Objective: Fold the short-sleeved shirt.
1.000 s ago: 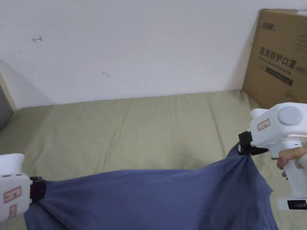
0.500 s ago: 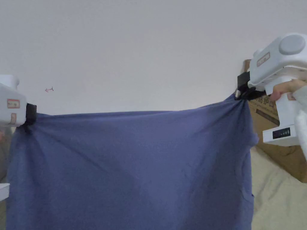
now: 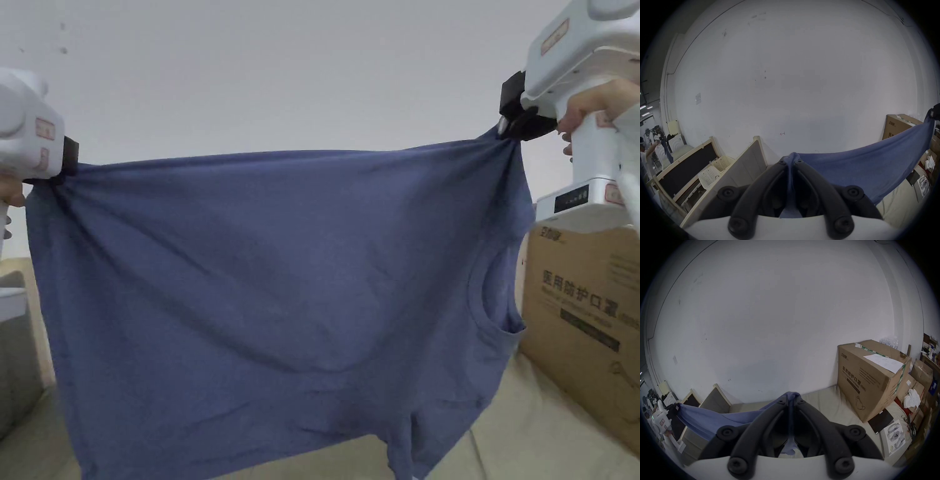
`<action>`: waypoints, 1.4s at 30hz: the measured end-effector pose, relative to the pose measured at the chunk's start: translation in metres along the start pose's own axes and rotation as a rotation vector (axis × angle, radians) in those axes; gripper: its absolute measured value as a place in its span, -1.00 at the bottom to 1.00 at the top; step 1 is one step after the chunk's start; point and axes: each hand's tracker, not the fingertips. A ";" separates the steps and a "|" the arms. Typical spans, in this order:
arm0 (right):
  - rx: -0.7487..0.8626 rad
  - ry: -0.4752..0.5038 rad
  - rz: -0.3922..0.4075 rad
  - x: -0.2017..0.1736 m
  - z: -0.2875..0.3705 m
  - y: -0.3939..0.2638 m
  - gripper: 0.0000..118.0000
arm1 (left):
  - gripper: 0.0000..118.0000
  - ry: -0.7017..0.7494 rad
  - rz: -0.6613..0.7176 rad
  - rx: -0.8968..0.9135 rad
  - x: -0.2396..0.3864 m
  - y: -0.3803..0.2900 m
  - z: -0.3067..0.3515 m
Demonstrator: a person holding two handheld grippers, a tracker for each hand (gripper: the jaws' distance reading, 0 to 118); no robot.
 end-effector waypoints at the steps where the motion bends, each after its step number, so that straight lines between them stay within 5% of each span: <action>1: -0.009 -0.012 -0.002 0.001 -0.005 -0.004 -0.92 | -0.97 -0.003 -0.001 -0.005 0.001 -0.003 -0.003; 11: -0.258 -0.070 -0.038 0.033 -0.146 -0.119 -0.92 | -0.97 -0.015 -0.016 -0.264 0.035 -0.144 -0.110; 15: -0.404 -0.107 -0.060 0.055 -0.222 -0.208 -0.92 | -0.97 0.000 -0.066 -0.432 0.059 -0.254 -0.162; 20: -0.597 -0.202 0.005 0.081 -0.285 -0.328 -0.92 | -0.97 -0.036 -0.022 -0.631 0.086 -0.380 -0.193; 25: -0.759 -0.234 -0.055 0.117 -0.312 -0.417 -0.92 | -0.97 -0.040 -0.053 -0.721 0.091 -0.457 -0.196; 30: -0.735 -0.182 -0.157 0.141 -0.286 -0.431 -0.92 | -0.97 -0.084 0.028 -0.684 0.062 -0.458 -0.164; 42: -0.608 -0.056 -0.064 0.131 -0.043 -0.454 -0.92 | -0.97 -0.133 -0.070 -0.528 0.010 -0.446 0.072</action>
